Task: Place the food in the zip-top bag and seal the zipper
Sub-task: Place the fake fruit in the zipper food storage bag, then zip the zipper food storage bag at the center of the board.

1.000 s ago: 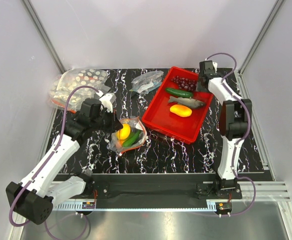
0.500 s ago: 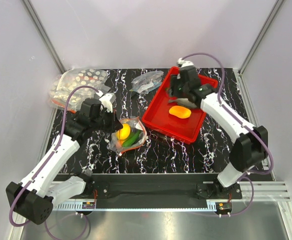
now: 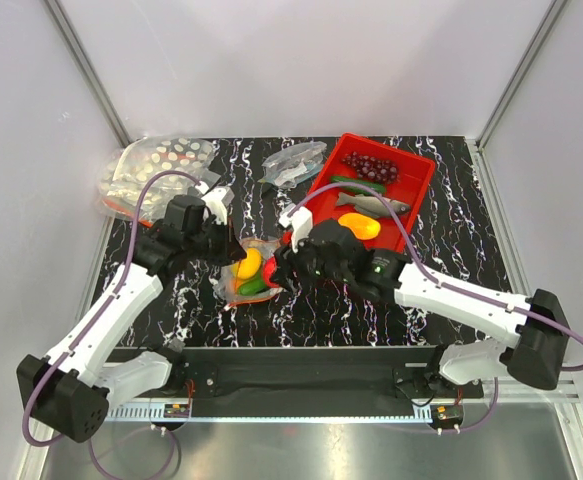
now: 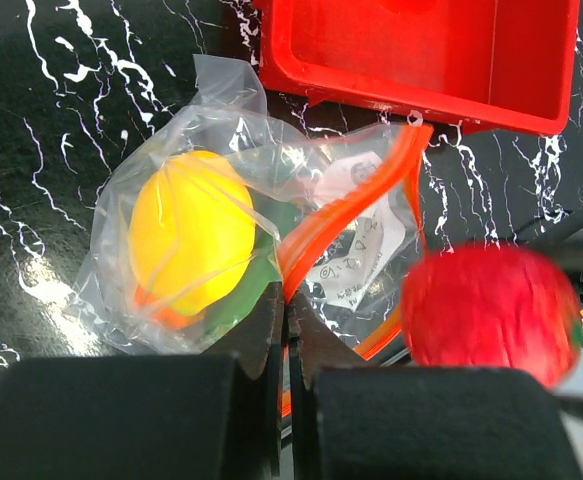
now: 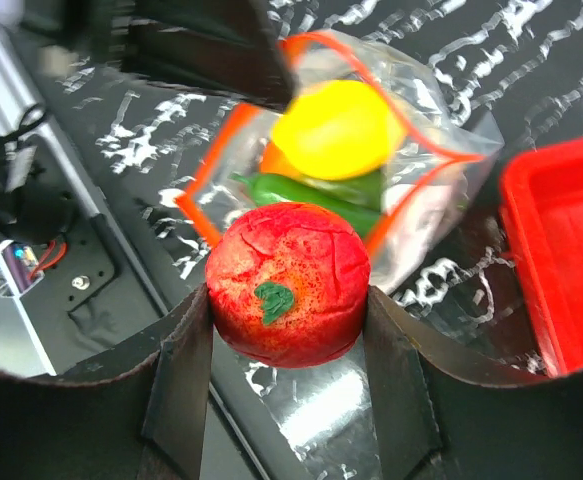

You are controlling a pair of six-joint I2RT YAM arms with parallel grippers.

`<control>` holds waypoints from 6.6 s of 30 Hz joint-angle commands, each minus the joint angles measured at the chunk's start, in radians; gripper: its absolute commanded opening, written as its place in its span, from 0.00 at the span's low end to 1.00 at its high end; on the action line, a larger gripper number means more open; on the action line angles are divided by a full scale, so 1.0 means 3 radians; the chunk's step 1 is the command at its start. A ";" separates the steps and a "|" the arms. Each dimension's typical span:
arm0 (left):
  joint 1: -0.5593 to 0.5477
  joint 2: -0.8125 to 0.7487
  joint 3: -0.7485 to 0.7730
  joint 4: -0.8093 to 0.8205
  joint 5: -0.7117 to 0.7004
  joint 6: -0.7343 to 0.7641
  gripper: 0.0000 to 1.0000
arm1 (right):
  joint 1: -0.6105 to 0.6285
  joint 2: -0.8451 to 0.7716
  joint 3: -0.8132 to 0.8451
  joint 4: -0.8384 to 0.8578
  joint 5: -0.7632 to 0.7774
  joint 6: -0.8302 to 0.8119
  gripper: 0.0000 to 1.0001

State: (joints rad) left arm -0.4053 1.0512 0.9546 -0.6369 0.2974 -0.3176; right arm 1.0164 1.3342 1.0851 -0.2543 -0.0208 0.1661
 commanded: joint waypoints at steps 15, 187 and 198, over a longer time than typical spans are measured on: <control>0.0052 -0.0047 0.0029 0.0139 0.0175 0.0005 0.00 | 0.0094 0.0706 0.0304 0.0480 0.0641 -0.0211 0.37; -0.2029 -0.1187 -0.0268 0.0410 -0.0275 0.1237 0.00 | -0.1133 -0.0607 -0.0084 -0.0005 -0.3008 -0.1765 0.78; -0.2024 -0.1106 -0.0140 0.0206 -0.0224 0.1396 0.00 | -0.0444 -0.0367 0.0095 -0.0211 -0.2667 -0.1847 0.84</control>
State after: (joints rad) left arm -1.0172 0.7113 0.8688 -0.5980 0.2066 0.0715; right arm 0.8318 1.2221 1.0657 -0.3046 -0.8703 -0.3614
